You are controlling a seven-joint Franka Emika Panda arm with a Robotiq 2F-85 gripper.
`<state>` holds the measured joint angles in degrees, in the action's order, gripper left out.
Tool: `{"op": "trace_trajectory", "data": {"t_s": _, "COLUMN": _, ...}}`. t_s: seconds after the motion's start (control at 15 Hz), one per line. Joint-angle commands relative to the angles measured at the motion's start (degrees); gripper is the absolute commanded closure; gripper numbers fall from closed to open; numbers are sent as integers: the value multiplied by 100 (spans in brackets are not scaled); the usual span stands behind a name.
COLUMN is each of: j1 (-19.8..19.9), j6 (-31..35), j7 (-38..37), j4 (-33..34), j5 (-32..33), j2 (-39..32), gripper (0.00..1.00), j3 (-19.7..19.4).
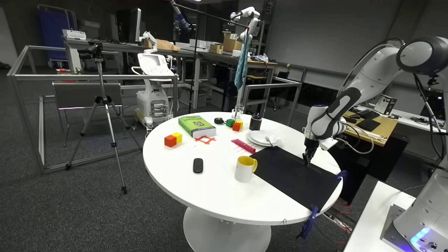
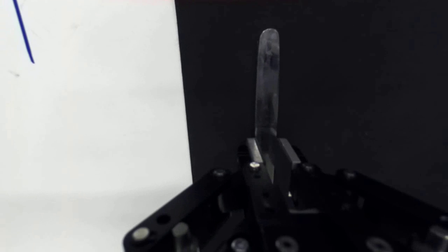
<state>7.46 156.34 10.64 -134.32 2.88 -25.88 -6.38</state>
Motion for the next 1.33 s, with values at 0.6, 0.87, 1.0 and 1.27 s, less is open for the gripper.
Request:
{"op": "trace_trajectory", "data": {"t_s": 0.6, "j1": 340, "j6": -111, "j7": 339, "j4": 53, "j5": -195, "j2": 637, "gripper": 96, "j3": 288}}
{"op": "trace_trajectory", "data": {"t_s": 0.87, "j1": 479, "j6": -211, "j7": 465, "j4": 81, "j5": -524, "j2": 1091, "gripper": 96, "j3": 438}}
{"op": "trace_trajectory", "data": {"t_s": 1.0, "j1": 466, "j6": -371, "j7": 401, "j4": 229, "j5": -642, "j2": 1194, "gripper": 96, "j3": 394}}
{"op": "trace_trajectory", "data": {"t_s": 1.27, "j1": 301, "j6": -1053, "j7": -159, "j4": 937, "j5": -624, "j2": 1071, "gripper": 96, "j3": 175}}
